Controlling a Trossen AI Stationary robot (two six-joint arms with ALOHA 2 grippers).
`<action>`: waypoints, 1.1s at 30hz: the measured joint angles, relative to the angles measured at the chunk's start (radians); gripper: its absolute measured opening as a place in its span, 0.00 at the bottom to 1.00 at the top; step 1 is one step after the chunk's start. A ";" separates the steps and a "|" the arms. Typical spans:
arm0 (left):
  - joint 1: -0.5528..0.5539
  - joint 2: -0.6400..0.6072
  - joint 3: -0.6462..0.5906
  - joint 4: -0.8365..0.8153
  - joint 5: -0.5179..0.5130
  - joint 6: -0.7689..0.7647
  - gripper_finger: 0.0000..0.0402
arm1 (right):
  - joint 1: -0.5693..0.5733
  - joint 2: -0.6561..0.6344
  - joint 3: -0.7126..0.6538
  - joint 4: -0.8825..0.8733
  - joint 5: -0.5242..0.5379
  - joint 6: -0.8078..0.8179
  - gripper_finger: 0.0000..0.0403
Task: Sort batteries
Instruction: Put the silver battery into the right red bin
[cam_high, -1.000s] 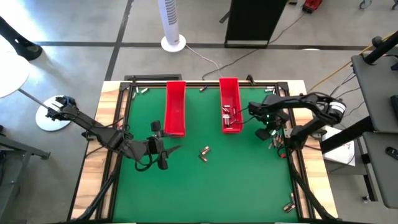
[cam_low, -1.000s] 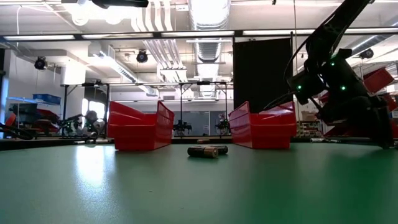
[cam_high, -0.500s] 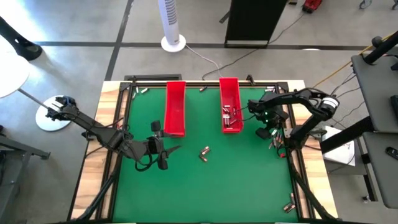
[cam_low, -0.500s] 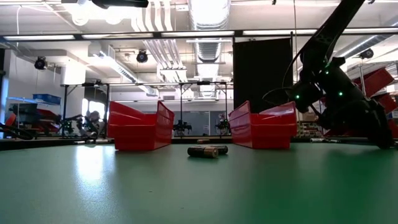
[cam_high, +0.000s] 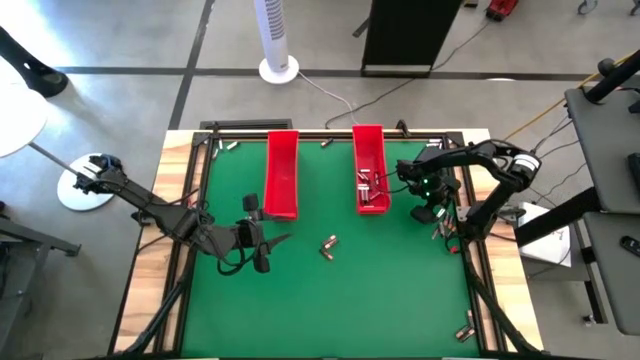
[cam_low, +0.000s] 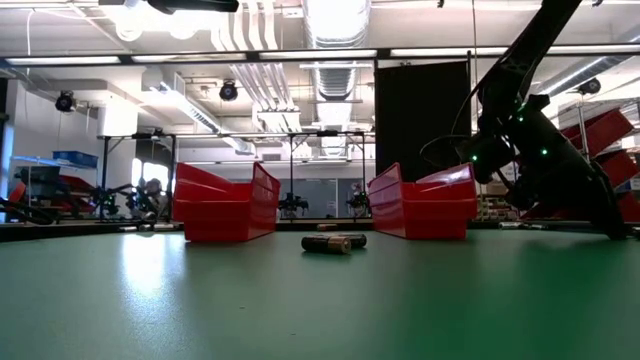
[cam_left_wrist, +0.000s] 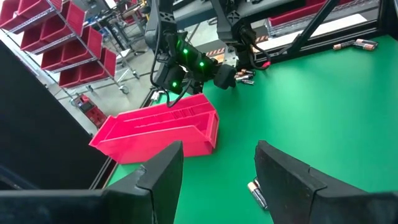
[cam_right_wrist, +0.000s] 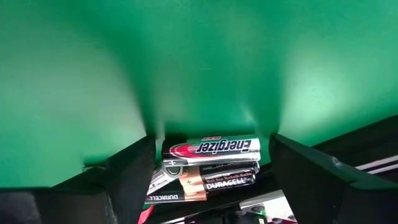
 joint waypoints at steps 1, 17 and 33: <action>0.000 0.000 0.000 0.000 0.000 0.000 0.45 | 0.000 0.000 0.000 0.000 0.000 0.000 0.73; 0.000 0.000 0.000 0.000 0.000 -0.003 0.45 | 0.000 0.000 -0.002 -0.003 -0.002 0.020 0.56; -0.014 0.000 0.000 0.000 0.000 0.010 0.45 | 0.000 -0.132 0.078 -0.059 0.006 0.037 0.56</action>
